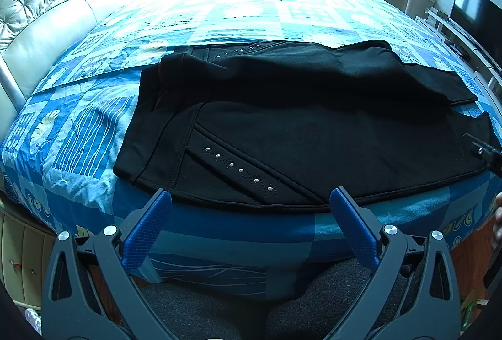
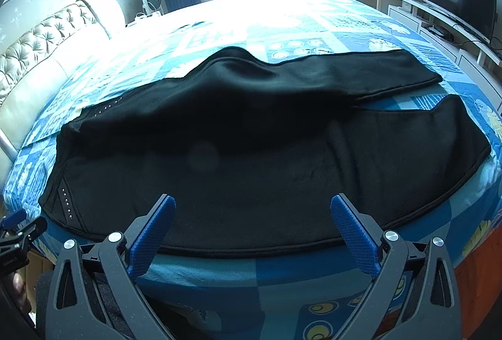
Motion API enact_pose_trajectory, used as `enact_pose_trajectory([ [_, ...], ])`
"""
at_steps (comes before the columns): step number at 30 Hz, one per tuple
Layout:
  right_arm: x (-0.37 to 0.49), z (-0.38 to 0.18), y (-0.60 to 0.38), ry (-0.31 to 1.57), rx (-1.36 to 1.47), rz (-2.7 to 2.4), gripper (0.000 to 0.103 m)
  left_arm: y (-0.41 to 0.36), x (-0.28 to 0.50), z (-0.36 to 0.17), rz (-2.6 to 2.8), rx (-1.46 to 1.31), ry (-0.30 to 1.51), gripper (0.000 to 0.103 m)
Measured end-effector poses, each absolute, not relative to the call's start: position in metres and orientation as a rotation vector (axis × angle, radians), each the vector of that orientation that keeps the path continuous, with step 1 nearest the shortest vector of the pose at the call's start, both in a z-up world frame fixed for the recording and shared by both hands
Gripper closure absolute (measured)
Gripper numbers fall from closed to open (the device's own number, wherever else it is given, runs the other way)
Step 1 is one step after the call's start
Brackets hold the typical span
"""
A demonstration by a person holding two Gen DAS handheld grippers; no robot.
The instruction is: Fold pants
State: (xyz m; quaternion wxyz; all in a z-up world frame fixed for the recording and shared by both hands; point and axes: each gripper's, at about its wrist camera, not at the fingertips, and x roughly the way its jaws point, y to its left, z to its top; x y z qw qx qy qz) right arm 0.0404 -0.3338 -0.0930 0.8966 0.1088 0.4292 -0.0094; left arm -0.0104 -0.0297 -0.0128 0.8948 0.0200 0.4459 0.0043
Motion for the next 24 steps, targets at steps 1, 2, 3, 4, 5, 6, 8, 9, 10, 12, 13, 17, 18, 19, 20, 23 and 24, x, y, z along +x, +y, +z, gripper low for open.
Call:
enact_pose_trajectory([
  [1, 0.041, -0.085, -0.346, 0.873, 0.241, -0.018, 0.004, -0.030, -0.010, -0.013, 0.010, 0.044, 0.925, 0.002],
  [2, 0.040, -0.078, -0.359, 0.855, 0.261, -0.021, 0.004, -0.030, -0.010, -0.013, 0.011, 0.049, 0.926, 0.002],
  [3, 0.039, -0.071, -0.377, 0.837, 0.290, -0.028, 0.004, -0.030, -0.010, -0.014, 0.013, 0.053, 0.927, 0.002],
  [4, 0.037, -0.065, -0.395, 0.822, 0.323, -0.039, 0.004, -0.030, -0.009, -0.014, 0.014, 0.056, 0.928, 0.002],
  [5, 0.034, -0.061, -0.416, 0.806, 0.364, -0.051, 0.004, -0.029, -0.009, -0.014, 0.014, 0.057, 0.929, 0.002],
  [6, 0.029, -0.059, -0.440, 0.788, 0.422, -0.060, 0.004, -0.029, -0.009, -0.014, 0.015, 0.058, 0.931, 0.002],
  [8, 0.015, -0.060, -0.493, 0.746, 0.554, -0.083, 0.004, -0.027, -0.008, -0.015, 0.019, 0.058, 0.933, 0.002],
  [9, 0.007, -0.063, -0.520, 0.723, 0.619, -0.109, 0.004, -0.027, -0.008, -0.016, 0.022, 0.059, 0.935, 0.002],
  [10, -0.002, -0.069, -0.548, 0.700, 0.686, -0.136, 0.004, -0.026, -0.009, -0.017, 0.027, 0.060, 0.936, 0.002],
  [12, -0.020, -0.087, -0.599, 0.648, 0.834, -0.183, 0.004, -0.025, -0.008, -0.019, 0.034, 0.059, 0.941, 0.002],
  [13, -0.027, -0.098, -0.622, 0.627, 0.904, -0.204, 0.005, -0.024, -0.008, -0.019, 0.037, 0.058, 0.942, 0.002],
  [17, -0.041, -0.145, -0.686, 0.584, 1.139, -0.258, 0.017, -0.018, -0.008, -0.024, 0.066, 0.060, 0.949, 0.002],
  [18, -0.040, -0.155, -0.696, 0.577, 1.190, -0.250, 0.027, -0.016, -0.008, -0.025, 0.076, 0.059, 0.952, 0.002],
  [19, -0.037, -0.164, -0.704, 0.574, 1.237, -0.238, 0.047, -0.014, -0.009, -0.027, 0.088, 0.056, 0.957, 0.002],
  [20, -0.033, -0.172, -0.708, 0.576, 1.268, -0.232, 0.051, -0.011, -0.009, -0.029, 0.099, 0.051, 0.963, 0.002],
  [23, -0.016, -0.182, -0.716, 0.615, 1.254, -0.298, 0.051, -0.002, -0.010, -0.033, 0.135, 0.028, 0.983, 0.002],
  [24, -0.014, -0.182, -0.718, 0.610, 1.241, -0.331, 0.051, 0.001, -0.010, -0.034, 0.148, 0.022, 0.990, 0.002],
])
